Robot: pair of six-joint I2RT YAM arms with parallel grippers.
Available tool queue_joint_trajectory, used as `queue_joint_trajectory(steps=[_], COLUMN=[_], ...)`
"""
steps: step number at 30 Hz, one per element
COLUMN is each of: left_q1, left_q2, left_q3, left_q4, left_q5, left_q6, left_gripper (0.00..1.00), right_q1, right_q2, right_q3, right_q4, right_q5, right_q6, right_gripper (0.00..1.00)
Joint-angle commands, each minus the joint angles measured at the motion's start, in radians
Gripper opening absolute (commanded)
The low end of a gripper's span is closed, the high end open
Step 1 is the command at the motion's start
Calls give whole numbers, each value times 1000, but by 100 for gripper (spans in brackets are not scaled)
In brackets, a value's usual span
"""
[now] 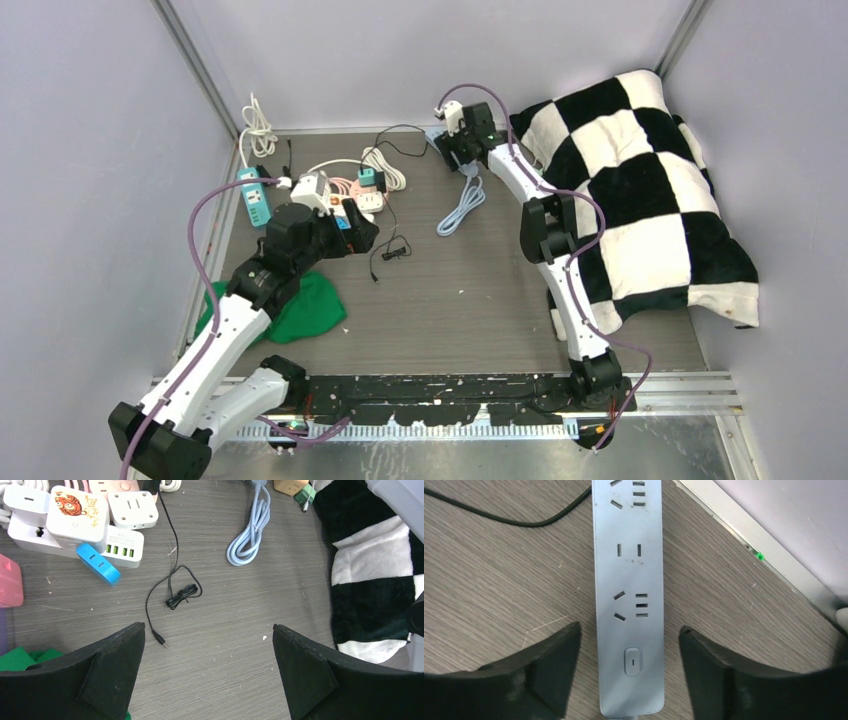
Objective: Pull the plug off the socket
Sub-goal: Place the socket at the corner of the board.
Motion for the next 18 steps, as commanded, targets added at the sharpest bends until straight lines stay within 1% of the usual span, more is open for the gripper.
queue_joint_trajectory(steps=[1,2,3,4,10,13,16,18], left_q1=[6,6,6,6,7,10,19,29], left_q2=[10,9,7,4,32,67,105,119], left_q3=[15,12,8,3,15,28,46,57], left_q4=[26,28,32,37,44,40,27,19], left_q5=[17,17,17,16,-13,-14,-12,-12], left_q6=[-14,-15,-16,-18,-34,-47,-45,-39], left_gripper=[100,100,100,100,100,100,100,100], right_q1=[7,5,3,-1,-41,-59,-73,-80], right_q2=[-32,-54,-80,-115,-388,-517,-618,-692], right_q3=[16,12,3,-23,-210,-316,-397,-496], right_q4=[48,45,44,48,23,-60,-197,-263], right_q5=[21,18,12,1,-162,-286,-445,-561], right_q6=[50,50,56,64,89,83,63,40], right_gripper=[86,93,98,99,100,100,100,100])
